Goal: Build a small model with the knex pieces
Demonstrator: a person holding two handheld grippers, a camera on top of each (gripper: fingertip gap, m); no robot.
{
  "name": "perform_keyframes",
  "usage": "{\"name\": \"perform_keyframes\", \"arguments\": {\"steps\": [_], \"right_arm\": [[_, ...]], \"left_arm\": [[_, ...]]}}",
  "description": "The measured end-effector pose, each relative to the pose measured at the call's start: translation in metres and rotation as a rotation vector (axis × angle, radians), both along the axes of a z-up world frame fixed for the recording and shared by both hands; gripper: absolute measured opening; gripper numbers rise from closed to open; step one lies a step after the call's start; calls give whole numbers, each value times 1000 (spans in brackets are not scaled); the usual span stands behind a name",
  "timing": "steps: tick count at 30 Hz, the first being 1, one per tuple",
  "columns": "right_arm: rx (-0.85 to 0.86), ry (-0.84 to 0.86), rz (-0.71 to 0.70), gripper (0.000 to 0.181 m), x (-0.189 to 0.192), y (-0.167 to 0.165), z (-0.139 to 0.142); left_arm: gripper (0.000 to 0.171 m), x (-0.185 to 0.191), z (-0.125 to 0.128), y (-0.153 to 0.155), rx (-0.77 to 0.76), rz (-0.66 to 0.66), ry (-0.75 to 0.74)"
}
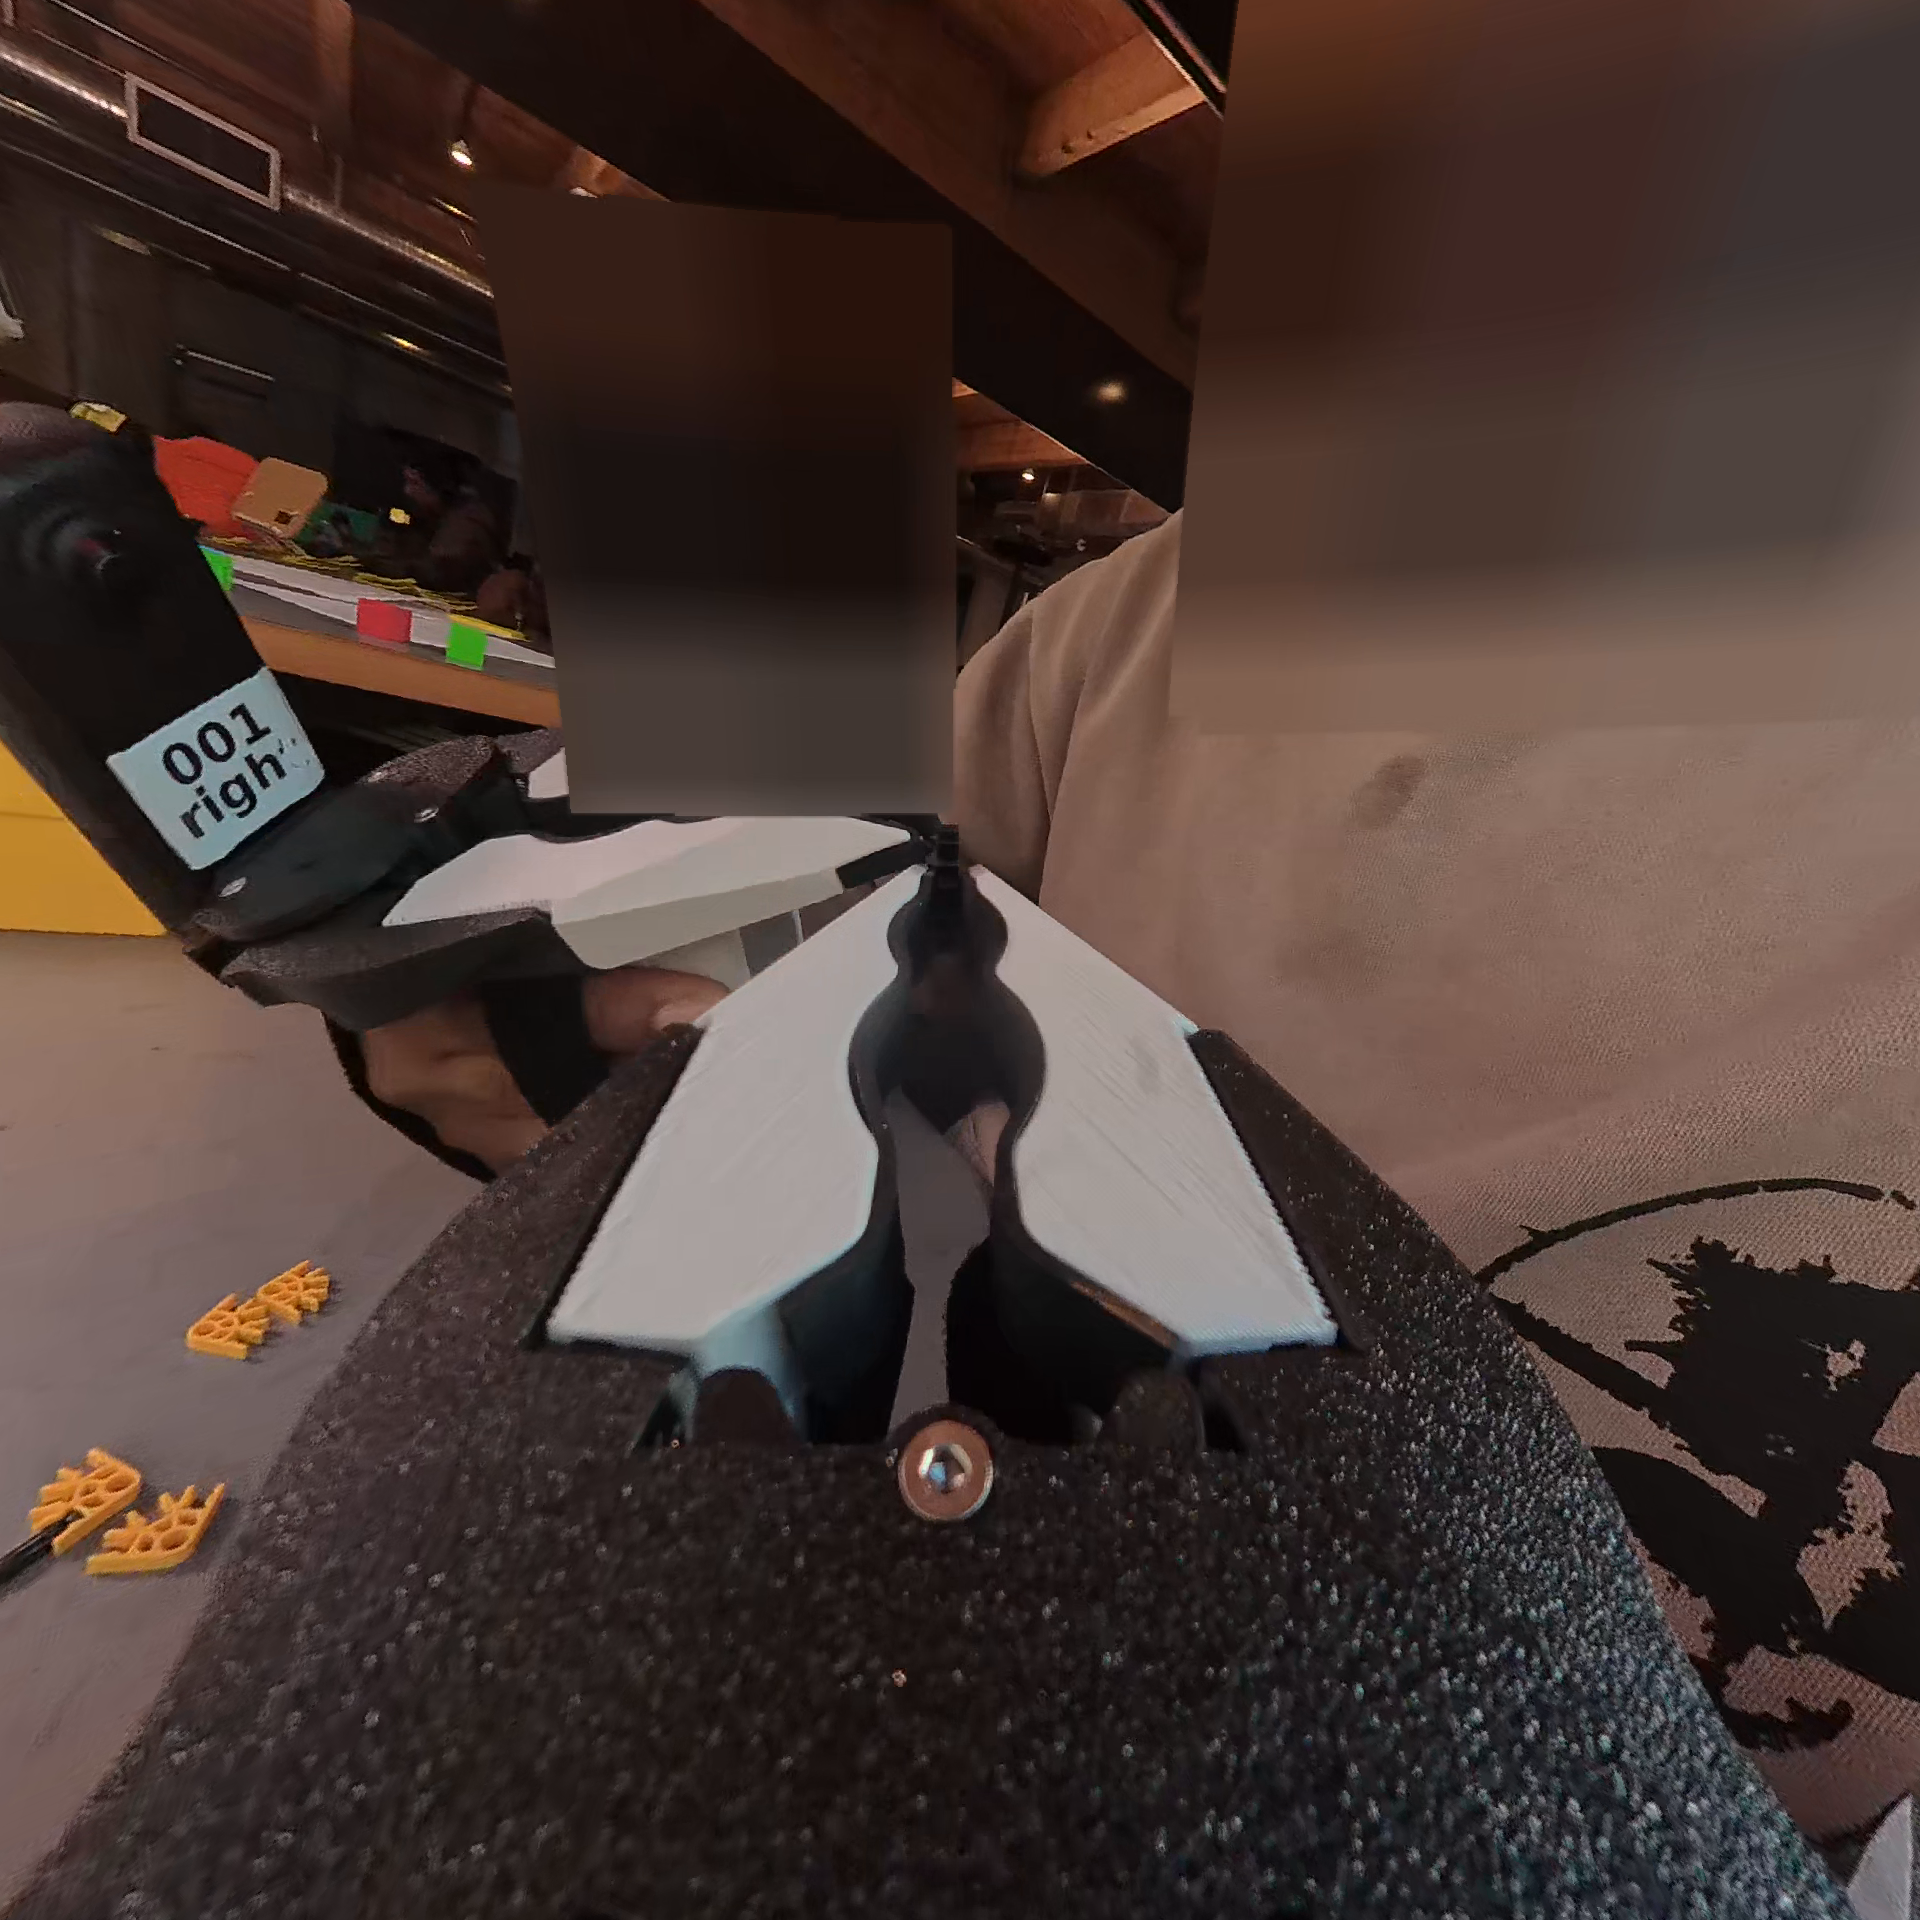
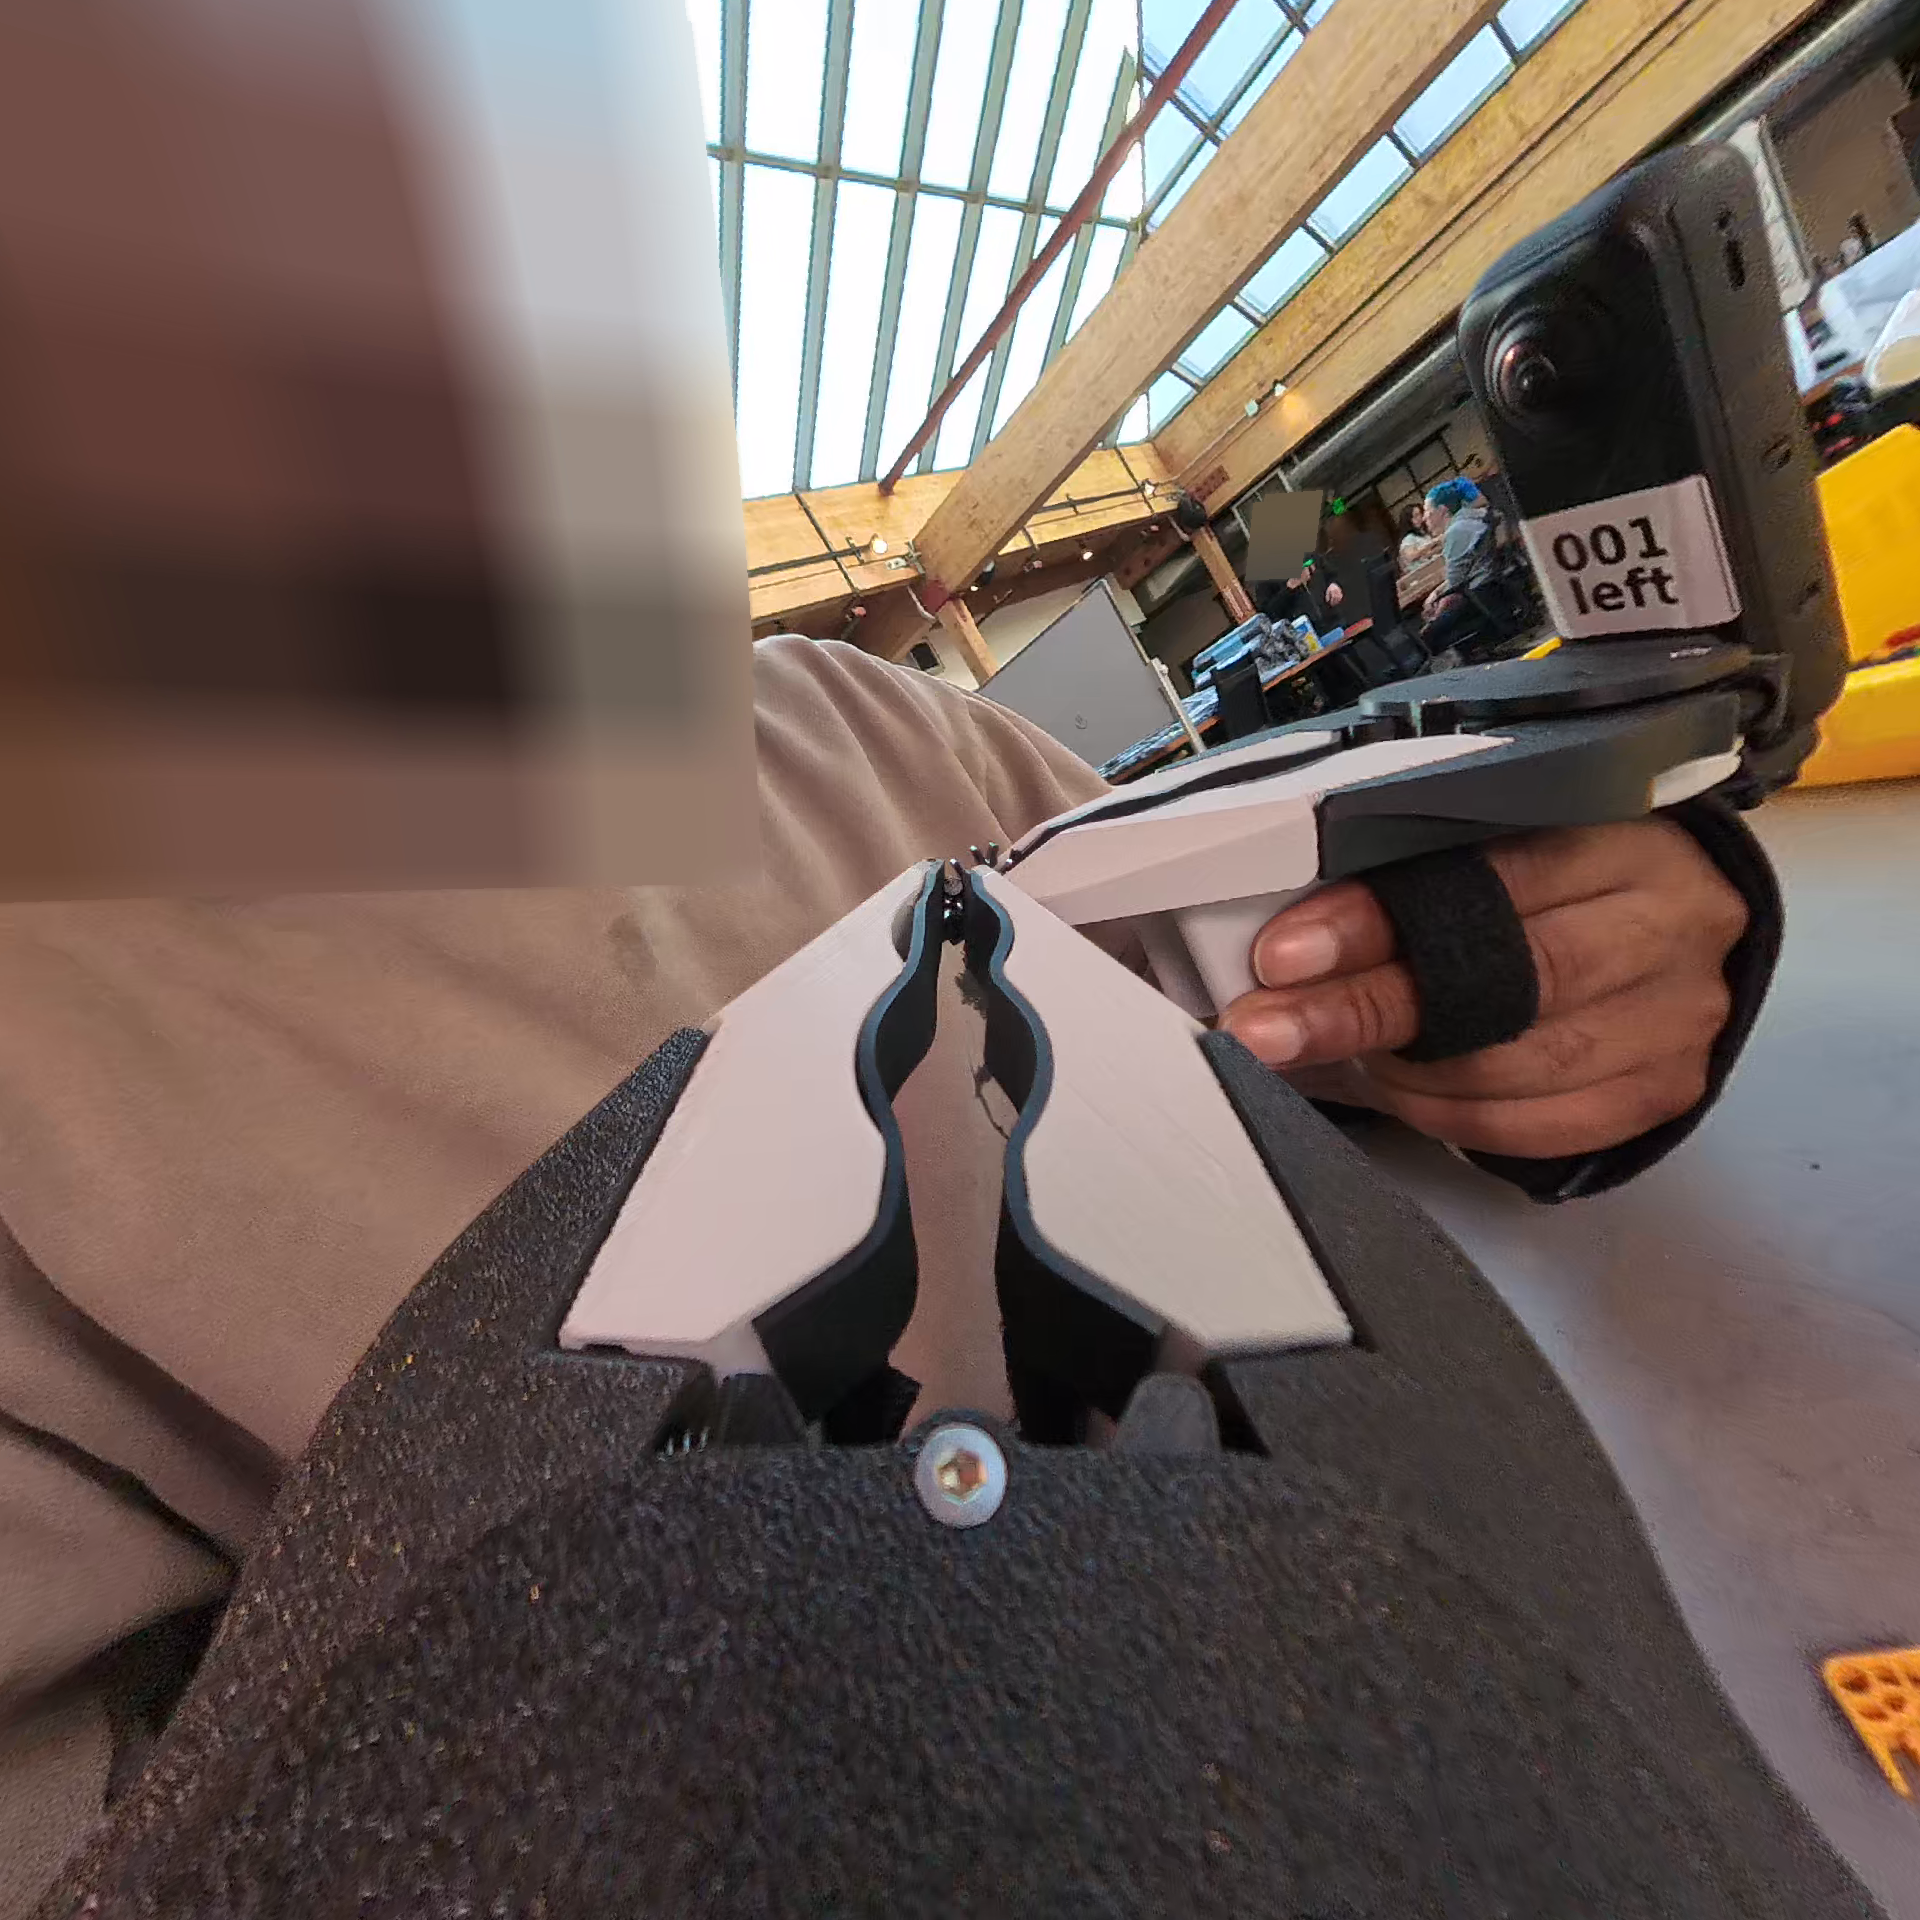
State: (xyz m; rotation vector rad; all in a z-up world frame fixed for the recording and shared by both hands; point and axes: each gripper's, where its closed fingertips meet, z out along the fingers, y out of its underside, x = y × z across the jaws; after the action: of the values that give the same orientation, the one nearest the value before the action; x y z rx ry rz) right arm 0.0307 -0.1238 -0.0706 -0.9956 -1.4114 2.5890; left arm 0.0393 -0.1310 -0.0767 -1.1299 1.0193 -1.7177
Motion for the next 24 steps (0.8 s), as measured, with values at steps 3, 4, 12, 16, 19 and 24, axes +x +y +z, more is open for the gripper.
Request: {"name": "perform_keyframes", "arguments": {"steps": [3,4,12,16,19,24], "right_arm": [[37,48,-148,0,-2,23,11],[64,52,-243,0,-4,38,15],[934,-283,-1600,1,95,260,45],[1105,-718,-1941,2,212,331,26],[1014,-954,-1952,2,261,354,-17],[905,-1020,-2019,19,292,368,-34]], "left_arm": [[2,-6,2,14,-24,72,-7],[2,-8,1,24,-41,125,0],[3,-34,-36,103,-118,623,197],[3,-41,-39,111,-143,676,195],[3,-41,-41,113,-154,682,200],[3,-42,-39,112,-151,683,191]]}}
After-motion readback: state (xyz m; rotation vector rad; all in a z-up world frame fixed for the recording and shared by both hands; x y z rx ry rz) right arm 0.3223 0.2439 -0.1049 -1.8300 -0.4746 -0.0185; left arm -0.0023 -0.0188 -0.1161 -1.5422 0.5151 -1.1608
